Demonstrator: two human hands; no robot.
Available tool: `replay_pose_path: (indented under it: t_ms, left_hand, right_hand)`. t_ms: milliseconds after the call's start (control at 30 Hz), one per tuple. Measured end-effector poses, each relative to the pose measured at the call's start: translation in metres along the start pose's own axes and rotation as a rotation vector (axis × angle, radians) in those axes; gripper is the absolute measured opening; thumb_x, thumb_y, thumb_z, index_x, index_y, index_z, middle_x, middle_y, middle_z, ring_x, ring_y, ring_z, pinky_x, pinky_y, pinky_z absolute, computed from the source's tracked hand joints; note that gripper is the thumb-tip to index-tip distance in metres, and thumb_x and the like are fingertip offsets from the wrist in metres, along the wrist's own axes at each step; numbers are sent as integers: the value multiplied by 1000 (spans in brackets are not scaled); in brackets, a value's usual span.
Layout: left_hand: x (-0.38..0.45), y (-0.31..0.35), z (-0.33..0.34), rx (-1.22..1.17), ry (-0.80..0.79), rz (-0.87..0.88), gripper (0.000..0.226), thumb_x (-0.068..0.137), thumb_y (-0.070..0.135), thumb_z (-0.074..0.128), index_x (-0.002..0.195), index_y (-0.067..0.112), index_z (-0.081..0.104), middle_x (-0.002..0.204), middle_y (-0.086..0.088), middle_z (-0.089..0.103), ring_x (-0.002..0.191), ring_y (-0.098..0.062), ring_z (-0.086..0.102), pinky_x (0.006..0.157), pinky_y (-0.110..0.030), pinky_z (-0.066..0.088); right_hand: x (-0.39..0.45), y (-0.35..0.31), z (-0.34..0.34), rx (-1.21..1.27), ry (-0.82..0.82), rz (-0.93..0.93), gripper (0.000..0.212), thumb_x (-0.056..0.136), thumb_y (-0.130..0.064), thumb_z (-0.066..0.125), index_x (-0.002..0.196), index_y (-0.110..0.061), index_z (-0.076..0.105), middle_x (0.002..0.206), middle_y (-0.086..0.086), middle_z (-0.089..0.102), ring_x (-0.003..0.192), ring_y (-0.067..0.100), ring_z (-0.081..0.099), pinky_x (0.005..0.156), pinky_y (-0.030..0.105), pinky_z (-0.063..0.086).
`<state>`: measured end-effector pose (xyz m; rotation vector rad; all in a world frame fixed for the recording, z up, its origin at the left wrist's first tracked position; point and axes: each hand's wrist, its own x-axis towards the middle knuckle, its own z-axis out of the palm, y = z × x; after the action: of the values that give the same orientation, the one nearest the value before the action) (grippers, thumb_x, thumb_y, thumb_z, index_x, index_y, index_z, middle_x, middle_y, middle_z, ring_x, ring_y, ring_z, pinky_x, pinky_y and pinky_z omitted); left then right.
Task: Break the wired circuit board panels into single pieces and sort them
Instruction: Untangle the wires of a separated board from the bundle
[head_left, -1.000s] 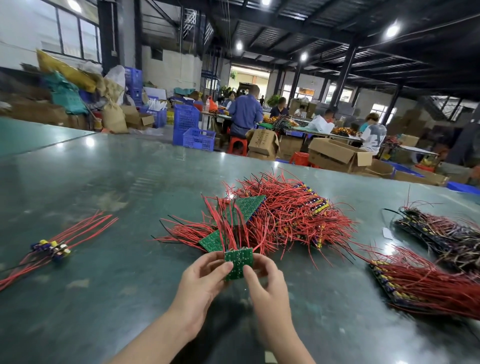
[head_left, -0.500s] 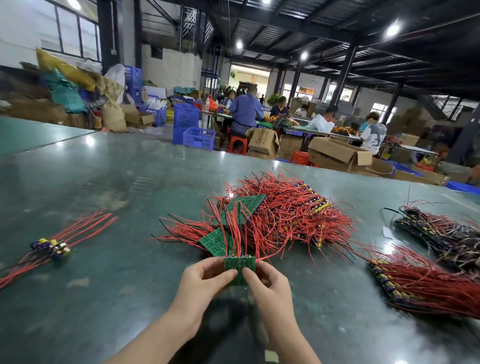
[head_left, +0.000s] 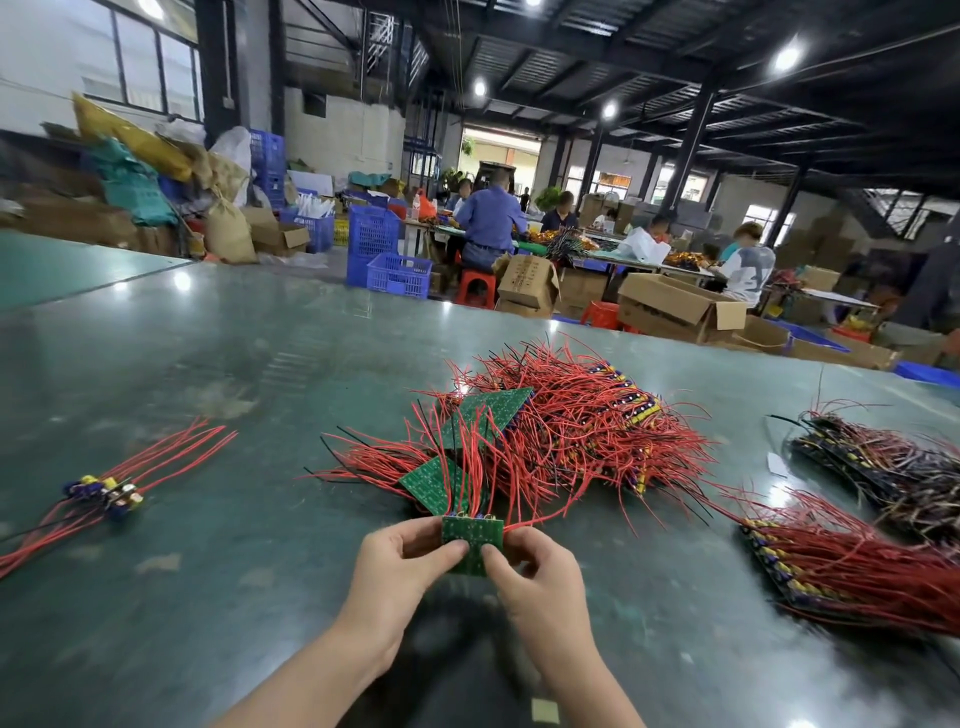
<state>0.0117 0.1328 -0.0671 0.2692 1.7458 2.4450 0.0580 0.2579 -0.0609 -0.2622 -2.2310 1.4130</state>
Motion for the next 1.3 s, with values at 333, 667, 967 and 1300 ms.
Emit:
replay_pose_path:
  t_ms: [333, 667, 967, 1300]
  left_hand:
    - [-3, -1, 2, -36, 4, -12, 24, 73, -15, 67, 80, 6, 75, 84, -12, 75, 74, -12, 70, 66, -16, 54]
    - [5, 1, -5, -48, -37, -54, 20, 73, -9, 70, 84, 8, 75, 85, -7, 75, 73, -6, 69, 61, -14, 52]
    - [8, 4, -11, -122, -128, -149, 29, 58, 11, 75, 87, 8, 75, 95, -12, 74, 81, -17, 71, 63, -22, 55]
    - [9, 0, -15, -10, -190, -143, 22, 71, 4, 71, 92, 9, 75, 97, -11, 74, 87, -16, 70, 74, -24, 56]
  right_hand:
    - [-1, -2, 0, 56, -23, 13, 20, 81, -5, 69, 69, -20, 65, 57, -10, 64, 56, -2, 55, 56, 10, 41]
    - [0, -9, -4, 176, -129, 43, 15, 89, -5, 61, 83, -14, 70, 76, -3, 71, 68, 3, 58, 65, 15, 46]
    - [-1, -13, -6, 242, -153, 43, 21, 89, -4, 61, 75, -17, 70, 63, -8, 67, 60, -2, 53, 58, 12, 42]
    - [0, -4, -7, 78, -134, -28, 22, 88, -7, 63, 67, -13, 67, 56, -9, 55, 55, -2, 43, 54, 16, 36]
